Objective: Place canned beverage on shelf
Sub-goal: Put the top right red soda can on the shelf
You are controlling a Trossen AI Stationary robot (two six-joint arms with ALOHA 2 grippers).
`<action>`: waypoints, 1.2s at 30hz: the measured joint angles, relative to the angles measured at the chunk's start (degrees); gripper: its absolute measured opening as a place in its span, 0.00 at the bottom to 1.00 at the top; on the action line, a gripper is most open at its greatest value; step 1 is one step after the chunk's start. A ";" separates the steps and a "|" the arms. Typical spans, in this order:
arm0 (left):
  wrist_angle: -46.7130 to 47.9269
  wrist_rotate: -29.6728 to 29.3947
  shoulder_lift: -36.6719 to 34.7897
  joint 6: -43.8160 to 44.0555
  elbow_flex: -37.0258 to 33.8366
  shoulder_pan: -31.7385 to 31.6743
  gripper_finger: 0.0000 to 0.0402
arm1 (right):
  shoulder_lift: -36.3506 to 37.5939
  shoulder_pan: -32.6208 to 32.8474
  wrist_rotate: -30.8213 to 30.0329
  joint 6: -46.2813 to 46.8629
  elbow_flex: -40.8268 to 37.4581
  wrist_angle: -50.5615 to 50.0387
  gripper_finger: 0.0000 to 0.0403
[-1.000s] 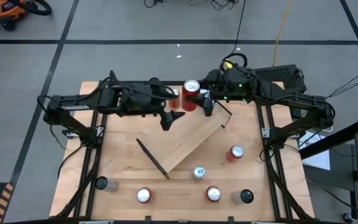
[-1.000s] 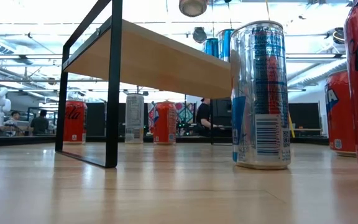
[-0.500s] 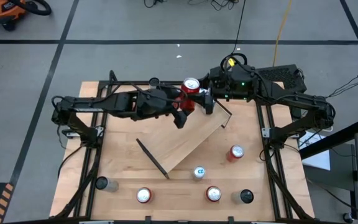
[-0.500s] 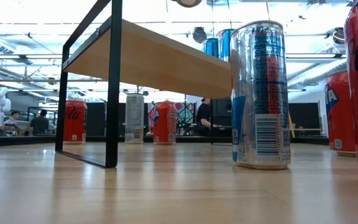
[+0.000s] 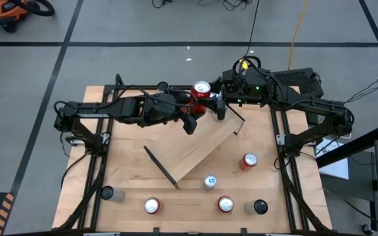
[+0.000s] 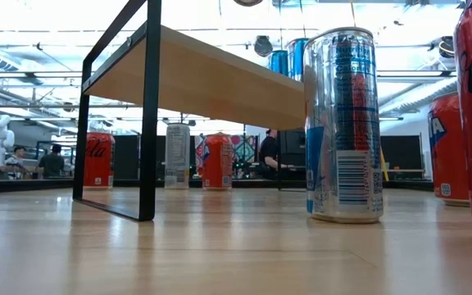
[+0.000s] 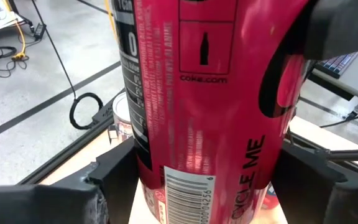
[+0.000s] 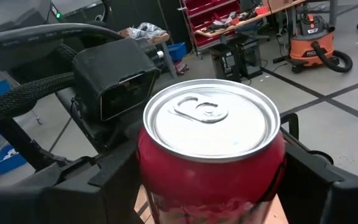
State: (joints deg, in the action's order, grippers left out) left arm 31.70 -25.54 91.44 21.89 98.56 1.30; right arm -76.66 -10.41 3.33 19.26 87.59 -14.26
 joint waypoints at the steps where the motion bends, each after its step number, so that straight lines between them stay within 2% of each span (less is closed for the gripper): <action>1: 0.00 0.00 0.00 0.00 0.00 0.00 0.73 | 0.02 0.00 -0.02 0.01 0.00 0.00 0.69; 6: -1.00 0.01 0.00 0.17 0.00 0.00 0.72 | 0.02 0.00 0.33 1.27 0.00 -0.09 0.71; 15: -4.78 -0.31 0.00 0.30 -0.07 -0.04 0.72 | 0.34 0.02 1.51 0.03 0.07 -0.75 0.90; 19: -6.33 -0.59 -0.67 0.30 -0.07 -0.02 0.72 | 0.30 0.00 4.01 -0.51 0.07 -0.83 0.95; 24: -8.24 -1.14 -1.33 -1.82 -0.02 -0.04 0.72 | 0.30 0.04 4.38 -0.90 0.07 -0.92 0.93; 36: -8.83 -1.22 -1.38 -2.80 -0.02 -0.04 0.72 | -0.09 -0.02 4.04 -2.42 0.07 -0.51 0.78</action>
State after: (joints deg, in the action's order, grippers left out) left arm 22.87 -26.76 90.06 19.09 98.54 1.26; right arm -76.75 -10.44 7.38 16.85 87.66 -14.77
